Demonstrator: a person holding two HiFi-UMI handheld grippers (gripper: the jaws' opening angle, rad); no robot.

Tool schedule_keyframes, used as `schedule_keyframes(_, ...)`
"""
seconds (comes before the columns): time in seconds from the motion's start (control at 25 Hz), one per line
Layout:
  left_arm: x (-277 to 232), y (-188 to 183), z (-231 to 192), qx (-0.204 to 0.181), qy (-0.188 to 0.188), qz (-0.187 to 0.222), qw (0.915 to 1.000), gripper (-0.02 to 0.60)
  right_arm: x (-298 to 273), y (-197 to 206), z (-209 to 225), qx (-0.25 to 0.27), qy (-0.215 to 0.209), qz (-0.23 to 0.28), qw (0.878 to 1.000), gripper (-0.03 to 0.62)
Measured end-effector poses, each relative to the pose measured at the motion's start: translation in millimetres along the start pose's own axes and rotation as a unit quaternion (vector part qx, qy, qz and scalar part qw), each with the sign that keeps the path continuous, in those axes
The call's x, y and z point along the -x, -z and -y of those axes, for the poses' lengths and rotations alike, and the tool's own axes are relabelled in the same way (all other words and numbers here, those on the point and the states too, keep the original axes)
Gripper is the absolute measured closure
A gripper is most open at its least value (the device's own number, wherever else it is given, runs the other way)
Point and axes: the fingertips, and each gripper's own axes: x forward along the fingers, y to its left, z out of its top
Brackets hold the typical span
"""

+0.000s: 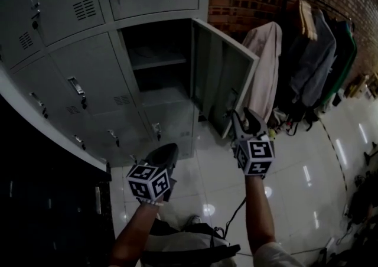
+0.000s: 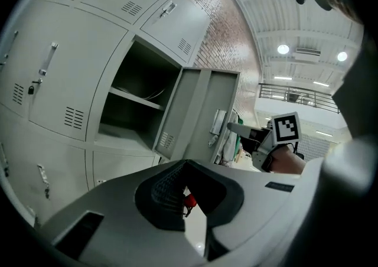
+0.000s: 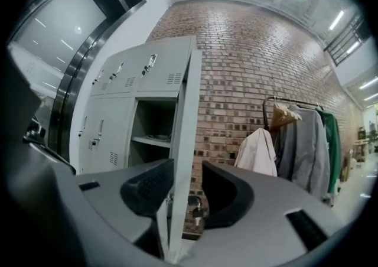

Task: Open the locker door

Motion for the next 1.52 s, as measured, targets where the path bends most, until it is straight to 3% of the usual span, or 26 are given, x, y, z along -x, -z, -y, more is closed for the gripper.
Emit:
schedule_keyframes(0.24,19.6,16.0,-4.1,0.012,-0.025,-0.006,0.9996,0.591,52.2,8.6,-13.0,-0.019,-0.022,0.017,0.999,0.44)
schedule_keyframes(0.4,44.1,20.6,-2.4,0.015,-0.029,-0.002,0.9995,0.591,78.9,33.7,-46.2,-0.047,-0.051,-0.004,0.998,0.591)
schedule_keyframes(0.72,130.6,40.3,-8.1,0.02,-0.01,0.011,0.9997,0.591,137.7,81.9,-159.9,-0.116,-0.095,-0.049,0.987,0.592)
schedule_keyframes(1.16,311.9,86.1,-36.8,0.02,0.001,0.011,0.9997,0.591,240.4,75.1,-353.5,-0.097,-0.117,-0.064,0.986,0.592)
schedule_keyframes(1.52,387.6,110.8,-25.2,0.029,0.045,0.013,0.9985,0.591,315.9,68.1,-415.2,-0.091,-0.083,-0.067,0.99,0.592)
